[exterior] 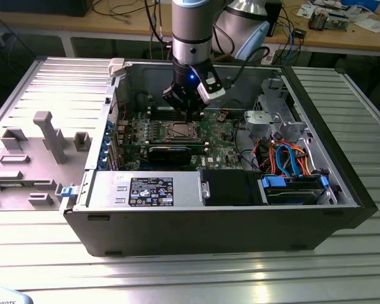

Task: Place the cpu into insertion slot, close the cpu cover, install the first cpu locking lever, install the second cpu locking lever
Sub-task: 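Install the second cpu locking lever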

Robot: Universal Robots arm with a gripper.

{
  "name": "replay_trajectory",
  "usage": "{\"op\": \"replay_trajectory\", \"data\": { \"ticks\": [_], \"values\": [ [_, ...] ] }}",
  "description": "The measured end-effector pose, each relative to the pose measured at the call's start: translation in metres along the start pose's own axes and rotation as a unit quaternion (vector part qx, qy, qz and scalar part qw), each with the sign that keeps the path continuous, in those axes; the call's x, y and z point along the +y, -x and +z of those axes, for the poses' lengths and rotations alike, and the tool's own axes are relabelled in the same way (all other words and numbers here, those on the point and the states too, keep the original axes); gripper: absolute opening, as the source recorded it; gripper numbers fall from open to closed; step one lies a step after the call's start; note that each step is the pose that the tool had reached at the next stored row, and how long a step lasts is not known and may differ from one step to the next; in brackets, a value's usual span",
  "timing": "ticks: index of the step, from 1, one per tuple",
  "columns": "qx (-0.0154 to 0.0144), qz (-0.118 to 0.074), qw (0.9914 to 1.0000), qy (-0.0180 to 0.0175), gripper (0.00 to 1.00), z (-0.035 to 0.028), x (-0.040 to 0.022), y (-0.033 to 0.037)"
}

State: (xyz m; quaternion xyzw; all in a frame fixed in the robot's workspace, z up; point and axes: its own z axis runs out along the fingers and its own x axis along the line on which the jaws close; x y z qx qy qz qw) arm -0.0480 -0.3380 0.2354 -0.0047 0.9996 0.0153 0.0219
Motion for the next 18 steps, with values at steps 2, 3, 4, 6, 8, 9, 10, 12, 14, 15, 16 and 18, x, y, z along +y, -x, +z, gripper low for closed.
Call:
{"op": "replay_trajectory", "data": {
  "ticks": [2,3,4,6,8,9,10,12,14,15,16,18],
  "values": [
    [0.0,0.0,1.0,0.0,0.11,0.0001,-0.0035,-0.0001],
    [0.0,0.0,1.0,0.0,0.11,0.0001,-0.0047,0.0],
    [0.0,0.0,1.0,-0.0001,0.11,0.0001,-0.0056,-0.0001],
    [0.0,0.0,1.0,-0.0002,0.11,0.0002,-0.006,-0.0001],
    [0.0,0.0,1.0,-0.0002,0.11,0.0002,-0.006,-0.0001],
    [0.0,0.0,1.0,-0.0003,0.11,0.0002,-0.0061,-0.0001],
    [0.0,0.0,1.0,-0.0004,0.11,0.0002,-0.0061,-0.0001],
    [0.0,0.0,1.0,-0.0004,0.11,0.0002,-0.0061,-0.0001],
    [0.0,0.0,1.0,-0.0005,0.11,0.0002,-0.0061,-0.0001],
    [0.0,0.0,1.0,-0.0005,0.11,0.0002,-0.0061,-0.0001],
    [0.0,0.0,1.0,-0.0004,0.11,0.0002,-0.0061,-0.0001],
    [0.0,0.0,1.0,-0.0005,0.11,0.0001,-0.007,-0.0001]
  ]
}}
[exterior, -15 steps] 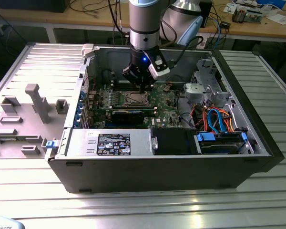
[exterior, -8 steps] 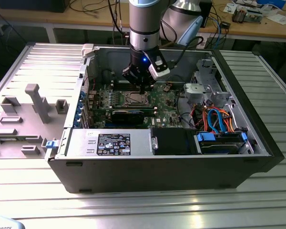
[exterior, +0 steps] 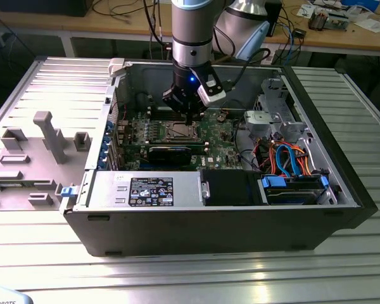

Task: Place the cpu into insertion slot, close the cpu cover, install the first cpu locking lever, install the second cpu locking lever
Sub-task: 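Install the second cpu locking lever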

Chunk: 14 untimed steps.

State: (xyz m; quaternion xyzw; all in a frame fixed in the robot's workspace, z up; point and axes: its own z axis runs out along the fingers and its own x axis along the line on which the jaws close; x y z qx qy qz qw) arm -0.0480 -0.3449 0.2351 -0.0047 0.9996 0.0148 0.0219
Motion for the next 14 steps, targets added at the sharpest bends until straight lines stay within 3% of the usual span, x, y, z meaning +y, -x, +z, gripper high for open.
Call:
{"op": "replay_trajectory", "data": {
  "ticks": [14],
  "values": [
    [0.0,0.0,1.0,0.0001,0.11,-0.0054,-0.0031,-0.002]
  ]
}}
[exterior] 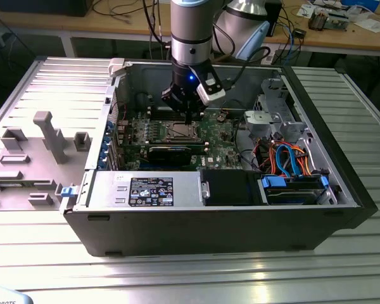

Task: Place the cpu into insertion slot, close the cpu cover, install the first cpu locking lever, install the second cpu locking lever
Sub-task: 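Install the second cpu locking lever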

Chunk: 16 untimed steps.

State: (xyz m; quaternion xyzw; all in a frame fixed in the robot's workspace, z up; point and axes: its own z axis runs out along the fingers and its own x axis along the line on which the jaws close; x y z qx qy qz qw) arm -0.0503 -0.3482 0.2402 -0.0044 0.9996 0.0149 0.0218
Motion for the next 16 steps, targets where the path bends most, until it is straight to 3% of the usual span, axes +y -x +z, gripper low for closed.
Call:
{"op": "replay_trajectory", "data": {
  "ticks": [6,16],
  "values": [
    [0.0,0.0,1.0,0.0,0.11,-0.0002,-0.008,0.0],
    [0.0,0.0,1.0,0.0,0.11,-0.0002,-0.0085,-0.0001]
  ]
}}
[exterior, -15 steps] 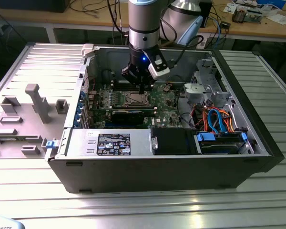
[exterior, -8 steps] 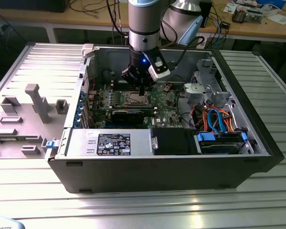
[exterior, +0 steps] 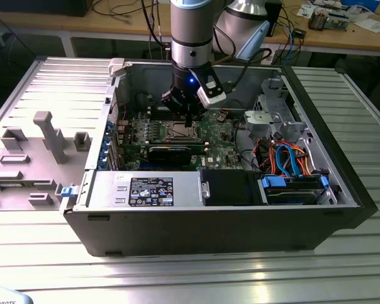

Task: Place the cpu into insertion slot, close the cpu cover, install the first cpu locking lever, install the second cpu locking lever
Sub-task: 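Install the second cpu locking lever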

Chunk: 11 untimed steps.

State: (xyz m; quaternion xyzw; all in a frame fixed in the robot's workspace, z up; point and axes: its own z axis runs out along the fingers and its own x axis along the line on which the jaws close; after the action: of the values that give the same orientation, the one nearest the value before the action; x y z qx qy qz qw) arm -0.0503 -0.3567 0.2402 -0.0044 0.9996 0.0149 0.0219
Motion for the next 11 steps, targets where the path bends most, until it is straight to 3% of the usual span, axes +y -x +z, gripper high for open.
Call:
{"op": "replay_trajectory", "data": {
  "ticks": [6,11],
  "values": [
    [0.0001,0.0,1.0,-0.0001,0.11,0.0,-0.0004,0.0],
    [0.0034,0.0,0.99999,0.0,0.11,-0.0003,-0.0137,0.0001]
  ]
}}
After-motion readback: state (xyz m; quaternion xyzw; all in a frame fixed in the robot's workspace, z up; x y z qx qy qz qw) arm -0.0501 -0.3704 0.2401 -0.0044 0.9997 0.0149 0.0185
